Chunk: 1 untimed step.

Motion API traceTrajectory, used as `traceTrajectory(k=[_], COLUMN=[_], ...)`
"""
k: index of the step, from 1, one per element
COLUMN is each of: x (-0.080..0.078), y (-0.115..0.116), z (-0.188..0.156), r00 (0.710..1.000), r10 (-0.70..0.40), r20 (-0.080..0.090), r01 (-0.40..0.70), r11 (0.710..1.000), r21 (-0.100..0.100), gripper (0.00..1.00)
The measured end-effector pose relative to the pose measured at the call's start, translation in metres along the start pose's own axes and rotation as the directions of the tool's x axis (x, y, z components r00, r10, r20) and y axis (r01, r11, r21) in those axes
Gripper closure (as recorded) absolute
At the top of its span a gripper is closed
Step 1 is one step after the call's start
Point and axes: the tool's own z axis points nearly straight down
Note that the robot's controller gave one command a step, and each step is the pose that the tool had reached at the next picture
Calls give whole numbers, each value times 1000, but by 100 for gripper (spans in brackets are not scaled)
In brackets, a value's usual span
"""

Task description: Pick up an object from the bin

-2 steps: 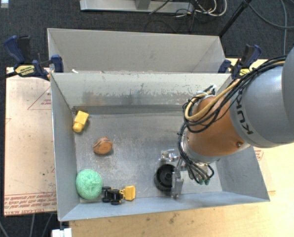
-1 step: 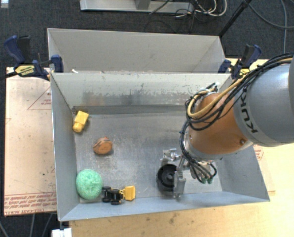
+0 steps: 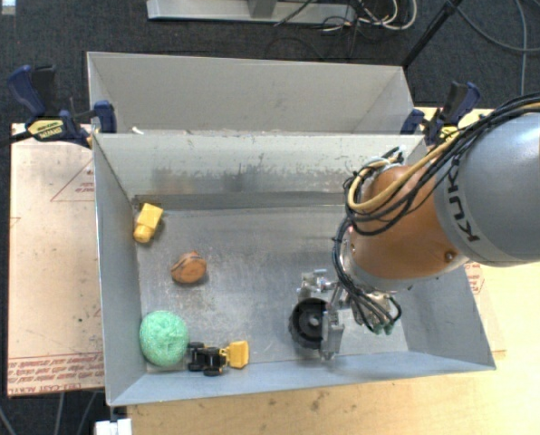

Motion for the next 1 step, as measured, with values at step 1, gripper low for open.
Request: traceTrajectory(k=[1], x=[0], y=[0], z=[-7], r00=[1000], r10=[0], r20=[0], r01=[0], r11=[1000], r21=[0], gripper=[100])
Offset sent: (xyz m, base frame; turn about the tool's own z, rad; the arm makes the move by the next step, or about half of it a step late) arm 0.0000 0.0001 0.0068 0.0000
